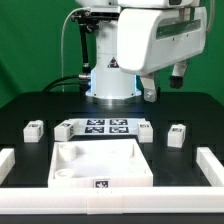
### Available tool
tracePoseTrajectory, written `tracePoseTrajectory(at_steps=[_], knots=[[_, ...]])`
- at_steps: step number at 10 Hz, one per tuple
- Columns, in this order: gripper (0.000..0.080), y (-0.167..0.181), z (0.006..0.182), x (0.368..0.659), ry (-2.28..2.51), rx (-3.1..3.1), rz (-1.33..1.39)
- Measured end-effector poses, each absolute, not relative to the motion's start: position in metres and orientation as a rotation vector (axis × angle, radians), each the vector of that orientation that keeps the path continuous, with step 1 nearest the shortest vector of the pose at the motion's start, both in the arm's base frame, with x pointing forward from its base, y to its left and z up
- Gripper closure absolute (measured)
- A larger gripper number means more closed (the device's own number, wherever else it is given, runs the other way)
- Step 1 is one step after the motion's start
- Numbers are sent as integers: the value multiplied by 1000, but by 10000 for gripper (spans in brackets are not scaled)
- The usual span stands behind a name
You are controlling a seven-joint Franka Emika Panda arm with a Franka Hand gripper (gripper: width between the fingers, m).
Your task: Assemble one leg
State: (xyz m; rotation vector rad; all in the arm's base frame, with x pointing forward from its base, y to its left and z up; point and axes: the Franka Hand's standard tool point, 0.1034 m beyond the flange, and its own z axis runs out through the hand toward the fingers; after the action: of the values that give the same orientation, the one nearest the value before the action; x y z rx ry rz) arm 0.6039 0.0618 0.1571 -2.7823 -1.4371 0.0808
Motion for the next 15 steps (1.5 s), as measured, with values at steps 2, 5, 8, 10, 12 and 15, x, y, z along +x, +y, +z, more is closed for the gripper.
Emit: tracePoseTrajectory(at_steps=[2,5,8,10,12,15], knots=[[150,62,157,604,-1440,-2781,81],[150,62,157,604,-1438,-2781,81],[150,61,157,604,-1438,-2781,81],[150,47,146,592,-1568,-2703,19],[150,18,118,556,-1749,-2585,14],[150,-5,97,537,-1836,-2533,-11]])
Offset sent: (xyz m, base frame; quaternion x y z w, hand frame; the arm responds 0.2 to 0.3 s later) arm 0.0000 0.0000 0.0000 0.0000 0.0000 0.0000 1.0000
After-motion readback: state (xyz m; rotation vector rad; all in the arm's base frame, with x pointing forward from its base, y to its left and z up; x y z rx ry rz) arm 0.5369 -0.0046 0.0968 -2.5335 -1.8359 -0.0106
